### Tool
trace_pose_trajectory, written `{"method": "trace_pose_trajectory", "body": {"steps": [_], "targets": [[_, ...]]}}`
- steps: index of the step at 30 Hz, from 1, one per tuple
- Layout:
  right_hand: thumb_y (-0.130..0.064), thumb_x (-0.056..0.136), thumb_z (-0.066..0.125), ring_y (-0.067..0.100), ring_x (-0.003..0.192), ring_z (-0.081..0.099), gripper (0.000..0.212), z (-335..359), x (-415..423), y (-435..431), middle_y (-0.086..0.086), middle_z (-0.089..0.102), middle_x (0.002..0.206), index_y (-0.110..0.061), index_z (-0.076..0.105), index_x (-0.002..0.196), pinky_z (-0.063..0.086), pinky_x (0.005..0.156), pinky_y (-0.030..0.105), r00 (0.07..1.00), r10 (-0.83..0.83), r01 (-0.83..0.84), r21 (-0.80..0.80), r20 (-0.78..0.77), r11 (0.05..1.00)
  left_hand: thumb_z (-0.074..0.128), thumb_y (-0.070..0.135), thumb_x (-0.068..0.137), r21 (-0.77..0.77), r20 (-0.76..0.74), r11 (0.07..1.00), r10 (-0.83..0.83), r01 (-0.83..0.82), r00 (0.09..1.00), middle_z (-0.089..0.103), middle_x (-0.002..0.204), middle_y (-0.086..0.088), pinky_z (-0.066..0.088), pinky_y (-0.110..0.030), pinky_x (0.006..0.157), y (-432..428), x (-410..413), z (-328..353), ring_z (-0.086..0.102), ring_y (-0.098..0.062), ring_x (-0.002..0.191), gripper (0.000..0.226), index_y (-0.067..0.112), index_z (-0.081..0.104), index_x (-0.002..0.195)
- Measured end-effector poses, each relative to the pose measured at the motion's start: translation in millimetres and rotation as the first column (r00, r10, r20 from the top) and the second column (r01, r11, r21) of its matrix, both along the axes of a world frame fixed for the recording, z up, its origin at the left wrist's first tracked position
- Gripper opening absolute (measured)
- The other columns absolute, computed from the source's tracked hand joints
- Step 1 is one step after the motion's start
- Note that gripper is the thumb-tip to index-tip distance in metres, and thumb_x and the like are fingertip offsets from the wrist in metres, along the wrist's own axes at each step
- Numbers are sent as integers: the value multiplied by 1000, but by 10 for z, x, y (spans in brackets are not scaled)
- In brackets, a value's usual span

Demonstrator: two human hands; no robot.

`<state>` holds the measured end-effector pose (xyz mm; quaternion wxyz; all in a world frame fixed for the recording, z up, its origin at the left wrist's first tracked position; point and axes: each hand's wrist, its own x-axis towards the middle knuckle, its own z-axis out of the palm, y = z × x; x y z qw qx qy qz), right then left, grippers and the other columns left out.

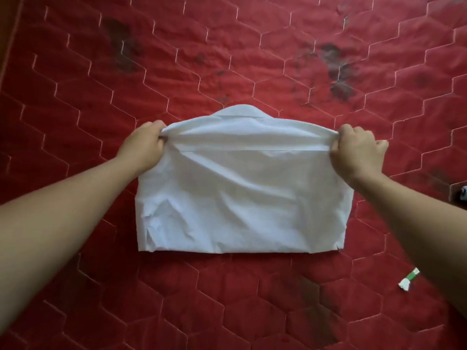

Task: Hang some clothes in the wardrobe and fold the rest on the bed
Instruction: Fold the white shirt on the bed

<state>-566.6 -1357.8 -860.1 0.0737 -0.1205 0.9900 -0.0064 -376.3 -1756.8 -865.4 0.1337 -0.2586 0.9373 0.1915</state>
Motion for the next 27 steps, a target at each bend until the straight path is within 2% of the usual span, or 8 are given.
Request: {"method": "trace_pose_trajectory", "body": {"steps": [3,6,10,15,17,21,24,27], "targets": [[-17,88,49,39,137,32,52,-208,138,-91,20,39,145,-16,41,140,22,112,65,991,-12,2,74,135,997,61,36,95,-100,177,990,115,-98,977,38,143,-19,35,-58,106,141,-3,-162,35,-41,134,57,23,36,145],[-34,95,53,37,153,10,68,-373,501,-233,17,14,165,-24,24,155,12,117,69,934,295,-307,32,202,951,56,39,97,-189,38,982,13,-5,999,11,163,-18,14,-59,118,537,197,-256,8,-37,152,69,27,23,157],[-74,90,24,33,155,-11,80,-680,1053,-347,6,-13,169,-42,-2,158,5,114,74,767,529,-576,27,363,817,39,59,96,-182,88,918,-342,352,936,-17,167,-11,-1,-65,119,1173,756,-565,-16,-28,154,75,40,3,160],[-87,85,19,28,147,-37,89,-979,1164,-303,-3,-37,161,-47,-23,152,-9,112,73,790,475,-527,33,388,849,16,73,94,-183,215,889,-381,420,899,-27,165,-7,-2,-73,114,1234,1147,-1010,-23,-27,152,75,44,-16,155],[-86,83,23,29,149,-32,92,-911,1155,-348,1,-29,165,-46,-18,154,-8,113,73,792,470,-529,54,389,847,18,72,95,-160,197,884,-407,439,892,-26,165,-7,-3,-73,114,1212,1119,-1006,-23,-27,152,75,43,-13,157],[-68,90,48,37,151,15,75,-545,1161,-703,20,23,160,-22,34,147,5,116,69,808,538,-561,38,241,827,39,64,94,-230,88,922,-299,312,950,-4,168,-11,7,-69,118,1143,1160,-719,-4,-28,156,78,35,5,159],[-43,94,59,40,130,42,55,-332,1207,-1359,20,45,143,-16,46,140,32,106,58,728,675,-679,-11,122,734,55,58,89,-160,-14,984,76,-78,997,9,165,-14,9,-63,120,1011,1372,-502,8,-30,153,81,31,22,157],[-14,89,55,38,110,49,59,-218,1319,-2225,19,49,131,-21,40,146,41,84,46,553,825,-828,-30,120,560,68,59,83,71,4,861,504,-503,864,26,156,-9,32,-54,112,874,1619,-416,31,-29,143,92,32,20,156]]}}
